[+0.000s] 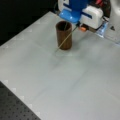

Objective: Flower insertion into a vase

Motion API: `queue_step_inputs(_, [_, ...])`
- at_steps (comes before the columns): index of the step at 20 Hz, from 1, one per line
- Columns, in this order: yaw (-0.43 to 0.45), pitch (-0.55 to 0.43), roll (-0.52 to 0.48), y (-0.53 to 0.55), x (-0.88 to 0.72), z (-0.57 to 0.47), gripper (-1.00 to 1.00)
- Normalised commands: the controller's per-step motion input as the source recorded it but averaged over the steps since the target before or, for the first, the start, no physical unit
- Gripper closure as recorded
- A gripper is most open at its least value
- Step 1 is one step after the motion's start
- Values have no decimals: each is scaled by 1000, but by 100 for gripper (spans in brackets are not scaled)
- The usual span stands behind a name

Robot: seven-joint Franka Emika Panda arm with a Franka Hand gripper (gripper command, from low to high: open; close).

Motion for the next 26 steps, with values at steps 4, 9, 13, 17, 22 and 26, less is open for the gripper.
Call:
queue_step_inputs(4, [93,-71,0,-28,-172,-63,100])
queue_step_inputs(9, [114,-75,-24,-79,-189,-44,100])
queue_step_inputs(13, [94,-101,-1,-175,-289,-21,100])
queue_step_inputs(17, [41,-95,38,-19,-365,-38,100])
queue_step_inputs(22, [114,-111,38,-69,-496,-75,100])
queue_step_inputs(26, [164,-147,30,-257,-520,-79,100])
